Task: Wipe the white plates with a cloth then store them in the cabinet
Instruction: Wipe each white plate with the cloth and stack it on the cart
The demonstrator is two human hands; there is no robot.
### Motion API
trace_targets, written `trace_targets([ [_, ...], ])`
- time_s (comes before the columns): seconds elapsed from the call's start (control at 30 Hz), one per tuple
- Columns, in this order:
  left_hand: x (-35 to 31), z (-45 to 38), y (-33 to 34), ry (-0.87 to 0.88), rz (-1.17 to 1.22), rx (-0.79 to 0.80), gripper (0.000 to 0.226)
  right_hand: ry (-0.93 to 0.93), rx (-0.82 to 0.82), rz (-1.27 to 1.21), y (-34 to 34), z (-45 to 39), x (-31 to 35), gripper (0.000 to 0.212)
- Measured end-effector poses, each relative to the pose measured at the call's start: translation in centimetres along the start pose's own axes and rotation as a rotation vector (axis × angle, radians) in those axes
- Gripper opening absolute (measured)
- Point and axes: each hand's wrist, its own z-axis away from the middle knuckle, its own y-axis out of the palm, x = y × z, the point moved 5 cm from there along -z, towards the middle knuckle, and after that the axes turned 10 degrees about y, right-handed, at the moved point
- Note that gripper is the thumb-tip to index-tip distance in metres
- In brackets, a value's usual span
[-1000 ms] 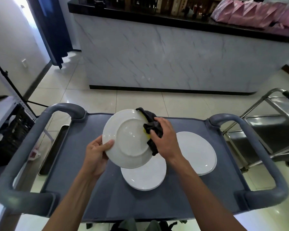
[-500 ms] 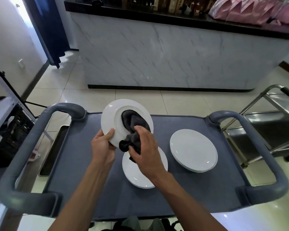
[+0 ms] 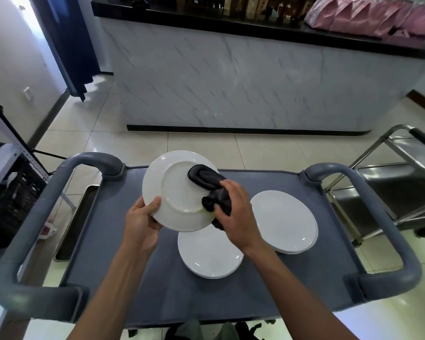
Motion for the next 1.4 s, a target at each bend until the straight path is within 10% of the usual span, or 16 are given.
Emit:
trace_targets([
  [0.87, 1.3, 2.4, 0.7, -0.020, -0.200, 0.244, 0.041, -0.220, 0.216, 0.161, 1.4, 0.2, 5.6, 0.053],
  [1.4, 1.2, 2.3, 0.8, -0.002, -0.041, 0.065, 0.025, 0.146, -0.019, 0.070, -0.9, 0.4, 0.5, 0.057],
])
